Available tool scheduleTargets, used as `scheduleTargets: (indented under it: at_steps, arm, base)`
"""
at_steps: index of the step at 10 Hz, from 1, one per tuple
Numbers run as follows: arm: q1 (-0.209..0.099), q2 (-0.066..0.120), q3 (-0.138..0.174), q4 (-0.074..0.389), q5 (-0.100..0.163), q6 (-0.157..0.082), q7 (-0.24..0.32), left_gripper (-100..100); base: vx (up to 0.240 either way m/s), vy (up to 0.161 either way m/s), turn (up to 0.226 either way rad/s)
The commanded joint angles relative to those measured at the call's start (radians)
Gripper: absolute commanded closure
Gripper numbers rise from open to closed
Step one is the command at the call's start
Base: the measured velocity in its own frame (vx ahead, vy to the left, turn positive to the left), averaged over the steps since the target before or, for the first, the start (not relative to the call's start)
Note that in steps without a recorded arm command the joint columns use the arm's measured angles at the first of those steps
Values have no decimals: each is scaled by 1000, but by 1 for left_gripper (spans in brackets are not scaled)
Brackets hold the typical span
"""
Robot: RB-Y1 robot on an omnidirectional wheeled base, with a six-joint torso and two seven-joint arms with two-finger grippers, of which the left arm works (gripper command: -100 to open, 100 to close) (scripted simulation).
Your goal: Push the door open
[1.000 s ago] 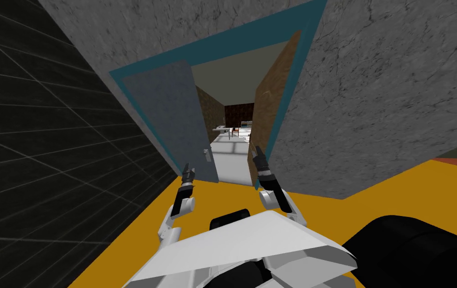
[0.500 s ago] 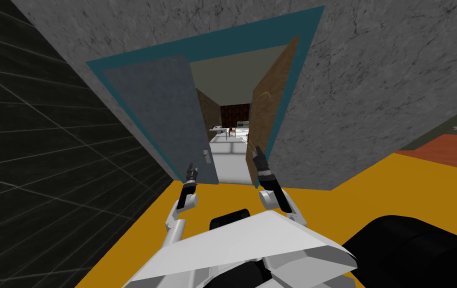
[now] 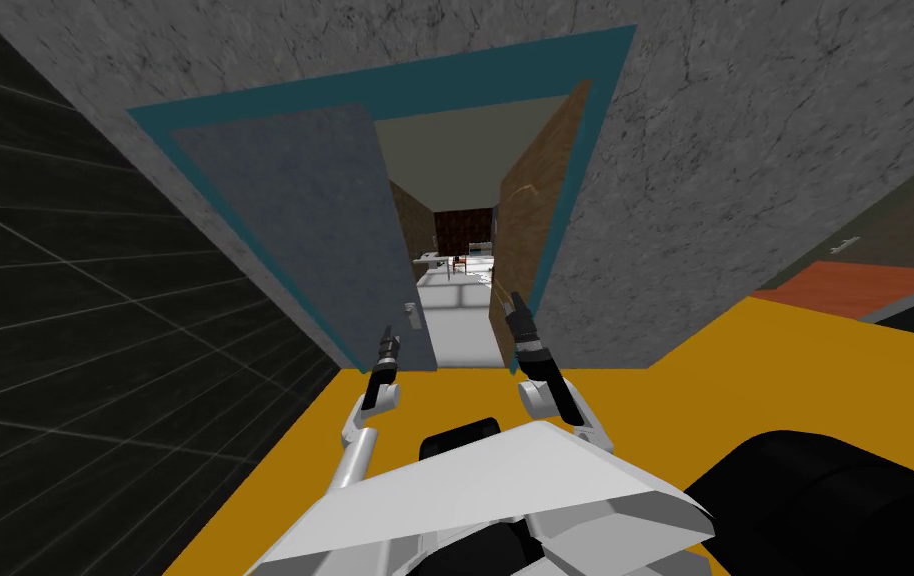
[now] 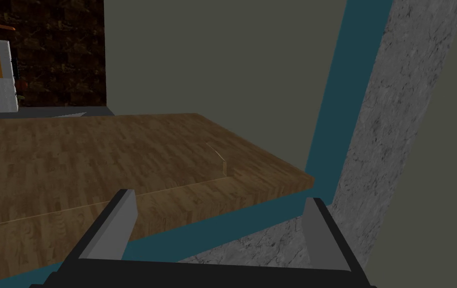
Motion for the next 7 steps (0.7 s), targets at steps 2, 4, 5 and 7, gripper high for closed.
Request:
scheduleTargets:
  at_steps: [2,4,5,7]
  arm:
    - [-41,-8,-1,62,-4,4,-13,-100]
    - [-56,-11,-1,91,-5,4,-16,-100]
    - [-71,-13,-1,115,-6,4,-20,-100]
    - [-101,-19,-1,164,-8,5,-27,-100]
  base:
    - [33,146,-129]
    - [19,79,-64]
    - [12,92,-114]
    - [15,107,-140]
